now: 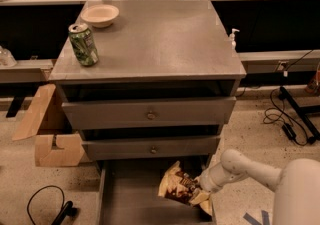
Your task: Pick brown chip bag from bottom drawer and place on counter
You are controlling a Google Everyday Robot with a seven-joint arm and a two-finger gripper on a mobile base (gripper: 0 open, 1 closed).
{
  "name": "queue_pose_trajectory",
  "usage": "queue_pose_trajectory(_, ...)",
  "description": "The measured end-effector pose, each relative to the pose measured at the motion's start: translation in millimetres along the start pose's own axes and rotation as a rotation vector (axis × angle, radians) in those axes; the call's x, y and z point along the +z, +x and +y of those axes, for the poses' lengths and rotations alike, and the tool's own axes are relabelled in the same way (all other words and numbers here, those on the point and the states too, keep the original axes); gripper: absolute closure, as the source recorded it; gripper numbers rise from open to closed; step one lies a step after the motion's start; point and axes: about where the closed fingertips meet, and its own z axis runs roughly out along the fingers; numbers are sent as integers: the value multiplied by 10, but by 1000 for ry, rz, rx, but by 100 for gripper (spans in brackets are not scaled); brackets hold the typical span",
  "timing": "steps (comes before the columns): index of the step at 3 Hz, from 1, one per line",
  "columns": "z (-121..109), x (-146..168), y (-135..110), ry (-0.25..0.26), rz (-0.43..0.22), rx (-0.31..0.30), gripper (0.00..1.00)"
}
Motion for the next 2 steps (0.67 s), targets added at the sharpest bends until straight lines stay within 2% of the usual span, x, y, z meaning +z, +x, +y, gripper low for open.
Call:
queue_pose_trajectory(1, 98, -760, 19, -11, -47, 7, 100)
queue_pose_trajectory(2, 195, -1476, -91, 21, -48, 24, 100)
